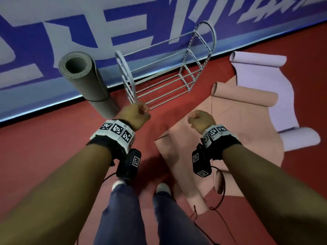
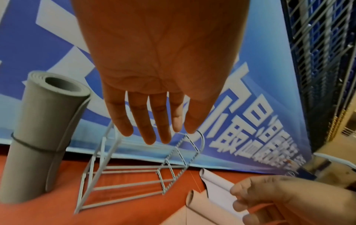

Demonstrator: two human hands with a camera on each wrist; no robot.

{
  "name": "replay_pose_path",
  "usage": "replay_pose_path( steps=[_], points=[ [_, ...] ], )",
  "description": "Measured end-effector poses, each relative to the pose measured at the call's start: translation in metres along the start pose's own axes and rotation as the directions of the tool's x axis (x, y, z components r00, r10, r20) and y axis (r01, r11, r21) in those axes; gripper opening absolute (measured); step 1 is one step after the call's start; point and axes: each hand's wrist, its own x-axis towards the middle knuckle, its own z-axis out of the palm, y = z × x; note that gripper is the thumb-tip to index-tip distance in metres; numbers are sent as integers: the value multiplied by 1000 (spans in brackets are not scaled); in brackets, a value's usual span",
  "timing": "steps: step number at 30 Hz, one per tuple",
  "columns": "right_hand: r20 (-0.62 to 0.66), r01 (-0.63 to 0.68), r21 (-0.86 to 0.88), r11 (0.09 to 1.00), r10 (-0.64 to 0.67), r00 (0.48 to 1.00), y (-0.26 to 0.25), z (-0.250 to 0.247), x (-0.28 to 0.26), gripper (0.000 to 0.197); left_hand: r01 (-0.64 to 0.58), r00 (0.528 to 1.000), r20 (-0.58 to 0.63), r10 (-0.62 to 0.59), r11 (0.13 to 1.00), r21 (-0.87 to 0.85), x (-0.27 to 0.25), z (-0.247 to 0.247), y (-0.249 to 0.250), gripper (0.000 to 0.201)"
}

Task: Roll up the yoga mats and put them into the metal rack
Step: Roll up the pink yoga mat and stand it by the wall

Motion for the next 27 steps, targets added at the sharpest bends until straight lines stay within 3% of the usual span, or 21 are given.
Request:
replay_pose_path(
  steps=[4, 10, 17, 23, 27],
  points=[
    [-42, -50, 85, 995, 53, 998, 65, -33, -54, 14, -20, 998, 58, 19, 1000, 16, -54, 51, 31, 23],
    [-142, -95, 180, 979, 122, 982, 141, -54, -120, 14, -106, 991, 90, 102, 994, 30, -98, 119, 55, 16],
    [-156, -125, 246, 961, 166, 974, 212, -76, -177, 22, -122, 983, 141, 117, 992, 28, -160, 189, 76, 20],
    [-150, -120, 265, 957, 164, 975, 276, -128, -191, 21, -89, 987, 139, 80, 994, 59, -189, 247, 117, 15],
    [-119, -96, 233, 968, 126, 985, 339, -182, -171, 21, -60, 992, 114, 49, 993, 99, -185, 309, 168, 11]
  ],
)
